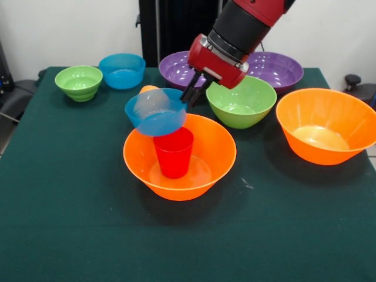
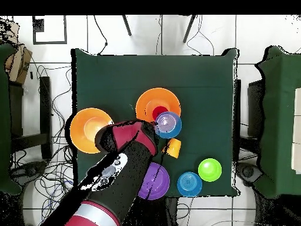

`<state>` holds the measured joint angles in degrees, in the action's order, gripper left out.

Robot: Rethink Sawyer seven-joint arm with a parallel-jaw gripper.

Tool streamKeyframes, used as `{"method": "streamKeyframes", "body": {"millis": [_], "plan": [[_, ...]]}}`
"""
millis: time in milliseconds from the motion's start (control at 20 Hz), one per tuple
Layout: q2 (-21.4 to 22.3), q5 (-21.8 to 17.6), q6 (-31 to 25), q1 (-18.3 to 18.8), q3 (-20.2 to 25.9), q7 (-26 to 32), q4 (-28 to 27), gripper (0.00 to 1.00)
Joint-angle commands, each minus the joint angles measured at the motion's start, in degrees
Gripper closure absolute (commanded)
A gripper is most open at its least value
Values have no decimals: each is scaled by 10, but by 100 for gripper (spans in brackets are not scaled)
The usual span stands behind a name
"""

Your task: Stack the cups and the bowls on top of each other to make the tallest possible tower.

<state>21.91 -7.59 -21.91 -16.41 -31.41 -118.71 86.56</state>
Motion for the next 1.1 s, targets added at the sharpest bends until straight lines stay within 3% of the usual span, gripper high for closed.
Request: {"method": "streamKeyframes", "body": {"millis": [50,1100], "plan": [[-27,31,39,-14,43,-114,-29,100],[-41,59,51,-20,40,-107,-36,100]]}}
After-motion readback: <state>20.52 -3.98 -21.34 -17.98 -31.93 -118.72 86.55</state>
